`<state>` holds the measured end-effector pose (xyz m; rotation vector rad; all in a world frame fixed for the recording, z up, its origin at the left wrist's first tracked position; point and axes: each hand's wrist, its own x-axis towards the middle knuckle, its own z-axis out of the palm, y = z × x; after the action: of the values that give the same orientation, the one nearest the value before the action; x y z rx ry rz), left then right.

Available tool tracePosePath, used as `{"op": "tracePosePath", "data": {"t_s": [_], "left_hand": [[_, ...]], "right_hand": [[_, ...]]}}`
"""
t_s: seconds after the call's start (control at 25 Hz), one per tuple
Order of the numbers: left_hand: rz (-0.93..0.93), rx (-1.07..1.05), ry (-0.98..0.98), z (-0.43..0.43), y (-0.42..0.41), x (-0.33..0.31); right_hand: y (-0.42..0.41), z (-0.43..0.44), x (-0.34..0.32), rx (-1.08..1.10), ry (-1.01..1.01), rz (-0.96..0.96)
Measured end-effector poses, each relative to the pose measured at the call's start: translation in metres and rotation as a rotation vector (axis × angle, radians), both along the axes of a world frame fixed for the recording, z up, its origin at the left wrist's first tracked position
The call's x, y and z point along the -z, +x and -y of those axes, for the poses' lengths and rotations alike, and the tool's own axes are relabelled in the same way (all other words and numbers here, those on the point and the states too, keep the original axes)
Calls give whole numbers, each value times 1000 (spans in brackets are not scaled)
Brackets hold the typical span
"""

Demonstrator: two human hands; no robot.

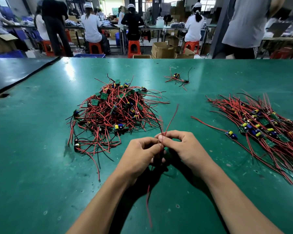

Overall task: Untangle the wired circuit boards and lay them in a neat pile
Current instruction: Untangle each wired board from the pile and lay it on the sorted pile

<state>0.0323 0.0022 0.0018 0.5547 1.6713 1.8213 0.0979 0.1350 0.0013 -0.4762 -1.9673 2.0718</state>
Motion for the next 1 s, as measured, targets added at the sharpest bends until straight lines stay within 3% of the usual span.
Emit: {"op": "tracePosePath", "data": {"t_s": [0.2,0.4,0.52,0.72,0.84,1.0], "left_hand": [[51,90,26,2,-1,-1],[73,236,-11,5,2,-6],[95,150,0,3,4,-7],[193,40,115,1,8,-6],[187,15,108,1,7,-4],[166,52,93,1,4,-2]], "right_hand": [[-5,-7,3,172,110,-13],[-7,-20,-1,370,-227,-126],[-10,-17,1,319,-299,-148],[0,-8,3,-104,-269,2],[0,-5,1,-42,-148,71],[-6,-8,2,156,-206,-18]]}}
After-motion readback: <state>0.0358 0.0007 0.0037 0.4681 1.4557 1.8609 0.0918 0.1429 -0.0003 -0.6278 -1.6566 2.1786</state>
